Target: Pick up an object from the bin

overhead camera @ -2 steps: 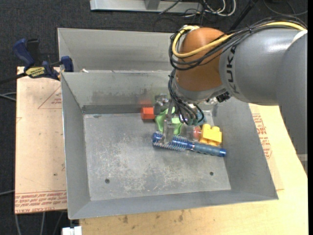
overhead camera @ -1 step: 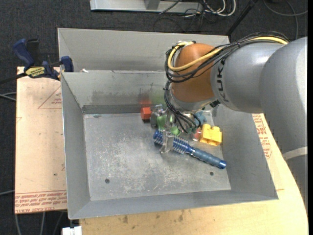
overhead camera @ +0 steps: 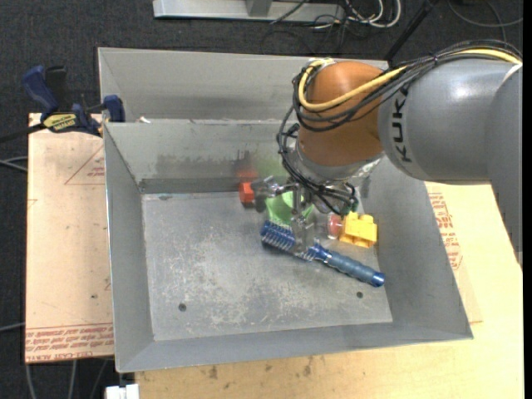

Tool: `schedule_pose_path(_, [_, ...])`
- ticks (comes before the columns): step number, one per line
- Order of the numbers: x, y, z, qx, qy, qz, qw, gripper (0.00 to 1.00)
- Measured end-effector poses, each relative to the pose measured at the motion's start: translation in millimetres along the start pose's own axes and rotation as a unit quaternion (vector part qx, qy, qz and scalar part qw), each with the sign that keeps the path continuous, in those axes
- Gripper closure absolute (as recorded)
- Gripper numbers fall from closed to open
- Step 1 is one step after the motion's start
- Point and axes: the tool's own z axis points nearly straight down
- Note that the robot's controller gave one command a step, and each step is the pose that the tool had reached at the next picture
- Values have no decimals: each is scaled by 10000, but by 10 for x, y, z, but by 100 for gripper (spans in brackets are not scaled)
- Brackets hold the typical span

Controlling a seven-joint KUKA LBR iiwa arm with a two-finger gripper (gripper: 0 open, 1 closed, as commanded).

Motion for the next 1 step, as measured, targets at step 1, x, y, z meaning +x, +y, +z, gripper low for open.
schedule_pose_path(1, [-245,-152,276,-8,15,1669,9860,0])
